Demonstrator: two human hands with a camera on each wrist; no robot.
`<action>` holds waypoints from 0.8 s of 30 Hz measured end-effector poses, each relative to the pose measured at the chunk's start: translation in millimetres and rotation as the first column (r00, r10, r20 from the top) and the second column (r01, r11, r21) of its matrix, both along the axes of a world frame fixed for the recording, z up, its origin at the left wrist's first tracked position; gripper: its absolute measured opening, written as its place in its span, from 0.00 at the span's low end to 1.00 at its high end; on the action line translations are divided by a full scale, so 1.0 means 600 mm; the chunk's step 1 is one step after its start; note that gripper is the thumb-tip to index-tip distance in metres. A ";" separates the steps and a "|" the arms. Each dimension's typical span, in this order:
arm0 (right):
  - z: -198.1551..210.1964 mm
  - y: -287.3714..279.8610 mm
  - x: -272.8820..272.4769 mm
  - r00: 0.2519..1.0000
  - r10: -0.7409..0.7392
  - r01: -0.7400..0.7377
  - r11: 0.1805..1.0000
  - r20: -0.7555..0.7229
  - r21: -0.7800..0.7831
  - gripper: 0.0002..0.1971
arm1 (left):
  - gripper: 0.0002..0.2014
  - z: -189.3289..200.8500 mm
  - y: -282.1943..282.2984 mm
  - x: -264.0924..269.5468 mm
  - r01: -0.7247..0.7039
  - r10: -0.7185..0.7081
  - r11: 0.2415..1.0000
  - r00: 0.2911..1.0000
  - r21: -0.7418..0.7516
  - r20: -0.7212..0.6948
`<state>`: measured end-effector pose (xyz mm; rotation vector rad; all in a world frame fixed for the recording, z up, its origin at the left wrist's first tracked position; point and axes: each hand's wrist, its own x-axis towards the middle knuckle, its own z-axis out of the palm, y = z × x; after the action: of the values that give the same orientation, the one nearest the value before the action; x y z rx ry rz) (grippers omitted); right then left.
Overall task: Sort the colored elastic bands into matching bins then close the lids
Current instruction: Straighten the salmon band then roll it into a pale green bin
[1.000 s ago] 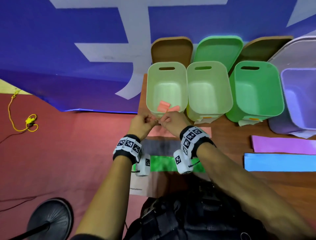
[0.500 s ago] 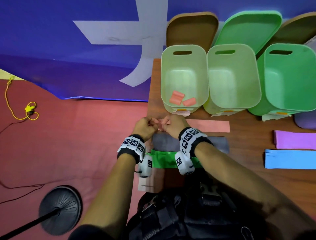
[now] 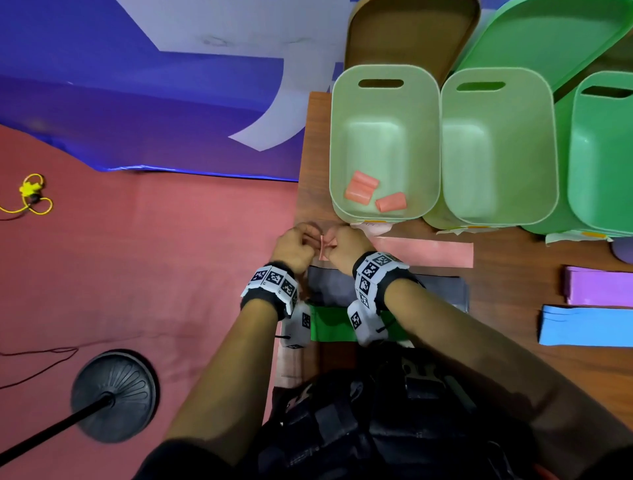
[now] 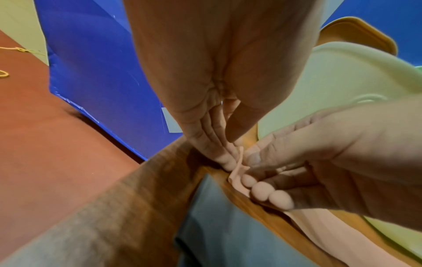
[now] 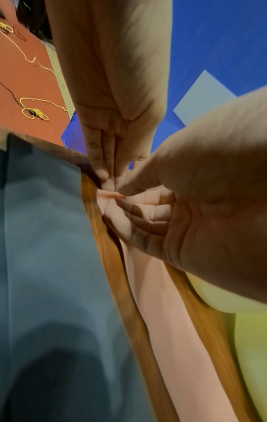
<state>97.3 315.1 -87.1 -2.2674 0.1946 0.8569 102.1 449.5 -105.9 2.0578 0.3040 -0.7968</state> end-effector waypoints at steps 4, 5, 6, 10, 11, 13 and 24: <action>0.000 0.000 0.003 1.000 0.012 -0.012 1.000 -0.013 0.002 0.07 | 0.16 -0.005 -0.004 0.000 0.005 -0.005 1.000 1.000 -0.007 0.016; 0.004 0.000 0.003 1.000 0.014 -0.014 1.000 -0.014 0.005 0.06 | 0.14 -0.005 -0.004 0.000 0.012 -0.012 1.000 0.999 0.003 0.033; 0.009 -0.001 0.004 1.000 0.017 -0.017 1.000 -0.010 0.008 0.05 | 0.13 -0.003 -0.005 -0.001 0.015 -0.015 1.000 0.999 0.009 0.049; 0.024 -0.002 -0.001 0.999 0.028 -0.029 0.999 0.016 0.026 0.10 | 0.07 0.011 -0.004 -0.010 -0.002 0.001 1.000 0.997 0.012 0.083; 0.029 -0.002 -0.005 0.999 0.020 -0.021 0.999 0.027 0.031 0.10 | 0.06 0.014 -0.002 -0.014 -0.009 0.008 1.000 0.996 0.008 0.088; 0.037 -0.001 -0.014 0.999 -0.005 0.004 0.999 0.039 0.037 0.08 | 0.04 0.022 0.001 -0.023 -0.023 0.023 1.000 0.994 -0.004 0.104; 0.121 -0.049 -0.060 0.989 -0.007 0.000 0.999 0.148 0.043 0.09 | 0.09 0.109 -0.042 -0.054 -0.051 0.073 0.993 0.973 -0.104 0.219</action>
<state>61.5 285.8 -14.8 -2.2789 0.1115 0.6803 69.9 424.4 -40.4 2.0130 0.1990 -0.5263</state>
